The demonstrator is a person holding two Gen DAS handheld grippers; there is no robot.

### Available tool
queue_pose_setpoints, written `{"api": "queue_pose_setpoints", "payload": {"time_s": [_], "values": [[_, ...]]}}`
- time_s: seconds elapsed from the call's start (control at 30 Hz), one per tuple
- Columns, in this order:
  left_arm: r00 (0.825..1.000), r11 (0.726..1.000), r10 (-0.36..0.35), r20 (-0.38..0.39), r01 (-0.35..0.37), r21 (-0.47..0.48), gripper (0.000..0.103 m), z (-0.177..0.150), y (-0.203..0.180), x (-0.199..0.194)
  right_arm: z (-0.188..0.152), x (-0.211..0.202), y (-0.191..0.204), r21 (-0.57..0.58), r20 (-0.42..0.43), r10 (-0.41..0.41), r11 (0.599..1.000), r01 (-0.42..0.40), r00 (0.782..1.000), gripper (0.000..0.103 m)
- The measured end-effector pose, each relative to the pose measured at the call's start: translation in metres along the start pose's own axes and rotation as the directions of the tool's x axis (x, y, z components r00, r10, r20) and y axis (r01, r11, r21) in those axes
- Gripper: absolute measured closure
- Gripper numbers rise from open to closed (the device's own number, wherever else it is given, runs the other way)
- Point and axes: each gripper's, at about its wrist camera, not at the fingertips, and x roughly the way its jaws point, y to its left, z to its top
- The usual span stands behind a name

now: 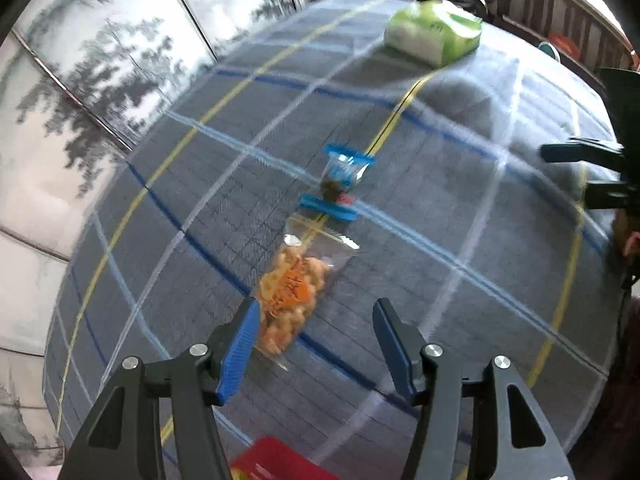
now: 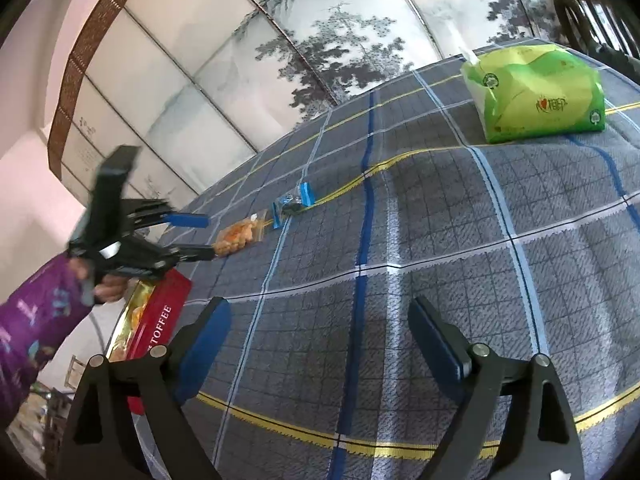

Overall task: Organize snacks
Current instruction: 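Grasp the clear bag of orange-labelled puffs with the left gripper and lift it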

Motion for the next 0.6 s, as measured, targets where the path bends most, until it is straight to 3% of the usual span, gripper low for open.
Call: {"api": "queue_pose_setpoints", "payload": {"time_s": [0.23, 0.3, 0.37, 0.4, 0.5, 0.6], "values": [[0.996, 0.998, -0.052, -0.071, 0.053, 0.019, 0.042, 0.007, 0.020, 0.043, -0.001, 0.002, 0.001, -0.009, -0.013, 0.001, 1.000, -0.001, 1.000, 0.013], [0.991, 0.993, -0.117, -0.065, 0.116, -0.022, 0.043, 0.005, 0.028, 0.045, -0.001, 0.002, -0.001, 0.000, -0.016, 0.005, 1.000, -0.005, 1.000, 0.012], [0.985, 0.983, -0.159, -0.066, 0.152, -0.099, 0.050, 0.001, 0.035, 0.047, 0.000, 0.002, -0.003, 0.010, -0.022, 0.003, 1.000, -0.003, 1.000, 0.011], [0.985, 0.976, -0.162, -0.063, 0.150, -0.160, 0.061, -0.002, 0.038, 0.046, 0.000, 0.003, -0.003, 0.015, -0.023, 0.001, 1.000, -0.001, 1.000, 0.011], [0.997, 0.964, -0.032, -0.072, 0.011, -0.267, 0.065, -0.012, 0.024, 0.036, 0.000, 0.003, -0.005, 0.022, -0.024, -0.003, 1.000, 0.004, 1.000, 0.011], [1.000, 0.909, -0.021, 0.003, 0.020, -0.415, 0.065, -0.031, -0.002, 0.008, 0.003, 0.003, -0.007, 0.035, -0.025, 0.017, 0.999, -0.016, 1.000, 0.011]]}}
